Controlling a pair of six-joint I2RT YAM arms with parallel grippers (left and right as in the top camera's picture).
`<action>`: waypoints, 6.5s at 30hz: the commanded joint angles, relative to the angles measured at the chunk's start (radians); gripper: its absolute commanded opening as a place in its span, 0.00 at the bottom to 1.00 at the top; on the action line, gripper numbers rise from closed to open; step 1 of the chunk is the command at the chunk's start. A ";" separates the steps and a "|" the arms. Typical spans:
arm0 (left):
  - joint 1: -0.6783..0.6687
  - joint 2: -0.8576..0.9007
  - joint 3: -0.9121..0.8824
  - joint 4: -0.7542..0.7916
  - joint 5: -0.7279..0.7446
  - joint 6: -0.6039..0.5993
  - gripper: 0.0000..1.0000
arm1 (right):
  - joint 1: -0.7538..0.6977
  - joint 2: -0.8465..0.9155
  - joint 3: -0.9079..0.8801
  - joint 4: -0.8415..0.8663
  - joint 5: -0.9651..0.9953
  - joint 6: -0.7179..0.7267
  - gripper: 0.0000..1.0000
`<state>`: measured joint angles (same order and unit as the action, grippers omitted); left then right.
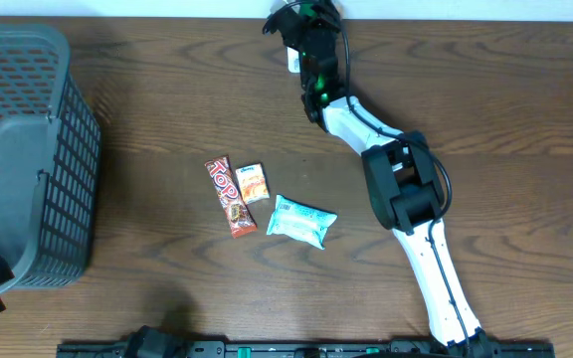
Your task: Scan the item barcode
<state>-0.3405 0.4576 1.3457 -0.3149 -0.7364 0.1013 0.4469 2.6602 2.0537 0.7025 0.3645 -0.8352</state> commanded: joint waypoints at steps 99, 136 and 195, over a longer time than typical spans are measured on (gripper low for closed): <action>0.002 -0.008 -0.005 0.001 -0.009 -0.008 0.98 | -1.111 -0.752 -0.599 -0.956 0.175 0.986 0.99; 0.002 -0.008 -0.005 0.001 -0.009 -0.008 0.98 | 0.246 -0.941 -0.670 -1.699 -0.476 1.315 0.99; 0.002 -0.008 -0.005 0.001 -0.009 -0.008 0.98 | -0.030 -0.682 -0.803 -1.683 -1.087 0.790 0.01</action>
<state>-0.3405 0.4576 1.3457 -0.3149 -0.7364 0.1013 0.4416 2.0842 1.2648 -0.9535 -0.7525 0.0315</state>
